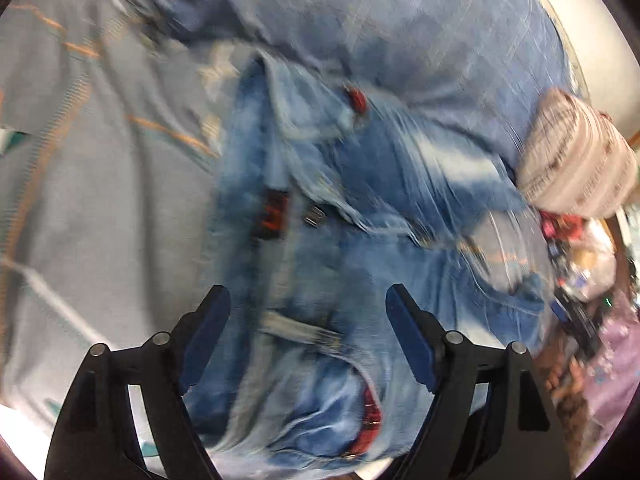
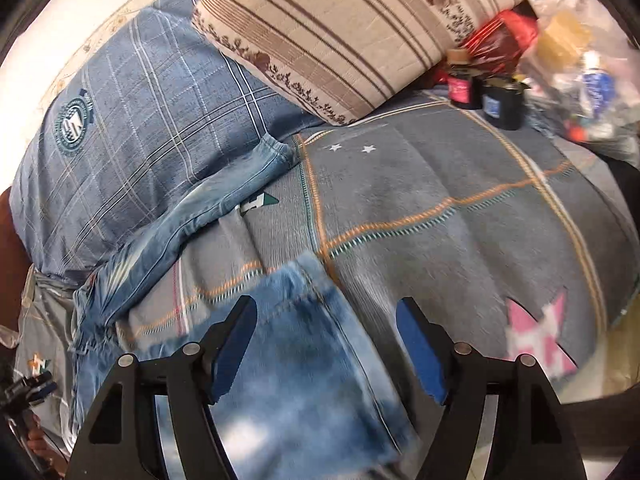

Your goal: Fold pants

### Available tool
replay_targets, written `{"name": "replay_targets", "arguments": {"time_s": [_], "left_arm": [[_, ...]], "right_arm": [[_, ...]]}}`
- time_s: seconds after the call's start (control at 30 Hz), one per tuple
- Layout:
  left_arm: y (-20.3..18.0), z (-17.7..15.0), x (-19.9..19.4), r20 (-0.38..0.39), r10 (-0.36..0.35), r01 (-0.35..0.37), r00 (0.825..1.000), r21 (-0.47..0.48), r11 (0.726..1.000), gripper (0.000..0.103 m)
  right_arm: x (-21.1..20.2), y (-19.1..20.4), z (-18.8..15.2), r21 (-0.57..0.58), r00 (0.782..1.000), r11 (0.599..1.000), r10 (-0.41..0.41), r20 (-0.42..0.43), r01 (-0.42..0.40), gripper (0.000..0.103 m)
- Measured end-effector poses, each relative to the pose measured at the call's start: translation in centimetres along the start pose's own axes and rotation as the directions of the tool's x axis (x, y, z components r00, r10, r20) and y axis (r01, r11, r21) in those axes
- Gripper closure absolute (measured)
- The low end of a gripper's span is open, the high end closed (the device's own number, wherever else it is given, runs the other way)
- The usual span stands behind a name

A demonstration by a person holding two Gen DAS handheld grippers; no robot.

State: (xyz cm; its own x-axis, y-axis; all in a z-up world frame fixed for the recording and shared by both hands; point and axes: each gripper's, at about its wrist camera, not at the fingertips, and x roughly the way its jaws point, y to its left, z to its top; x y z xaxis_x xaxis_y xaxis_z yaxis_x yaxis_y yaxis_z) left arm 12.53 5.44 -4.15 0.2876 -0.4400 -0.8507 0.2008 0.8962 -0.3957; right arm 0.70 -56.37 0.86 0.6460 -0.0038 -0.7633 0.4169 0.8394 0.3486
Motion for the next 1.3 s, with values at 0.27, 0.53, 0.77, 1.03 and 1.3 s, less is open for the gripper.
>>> {"name": "replay_targets", "arguments": {"time_s": [0.27,0.53,0.77,1.03,1.3], "left_arm": [[-2.5,-2.2,1.9,-0.066,0.075,-0.068,0.995,0.104,0.992,0.053],[-0.8,-2.5,1.7,-0.055,0.154,-0.151,0.987,0.05,0.987,0.083],[-0.1,-2.7,0.3,-0.058,0.101,-0.099,0.993,0.037,0.994,0.077],[-0.2,-4.6,-0.9,-0.087,-0.03,0.035,0.996,0.057,0.998,0.045],[-0.8,-4.5,-0.8,-0.064,-0.038,0.039,0.997,0.016,0.999,0.045]], "right_arm": [[5.0,2.5,0.2,-0.175,0.997,0.984,-0.055,-0.058,0.044,0.085],[0.4,0.8,2.7,-0.141,0.972,0.964,-0.212,0.099,0.224,0.103],[0.1,-2.5,0.6,0.008,0.983,0.983,-0.181,-0.037,0.182,0.078],[-3.8,-2.6,-7.4,0.194,0.993,0.975,-0.1,-0.056,0.109,0.04],[-0.9,-0.6,-7.7,0.196,0.993,0.974,-0.104,-0.059,0.114,0.096]]}}
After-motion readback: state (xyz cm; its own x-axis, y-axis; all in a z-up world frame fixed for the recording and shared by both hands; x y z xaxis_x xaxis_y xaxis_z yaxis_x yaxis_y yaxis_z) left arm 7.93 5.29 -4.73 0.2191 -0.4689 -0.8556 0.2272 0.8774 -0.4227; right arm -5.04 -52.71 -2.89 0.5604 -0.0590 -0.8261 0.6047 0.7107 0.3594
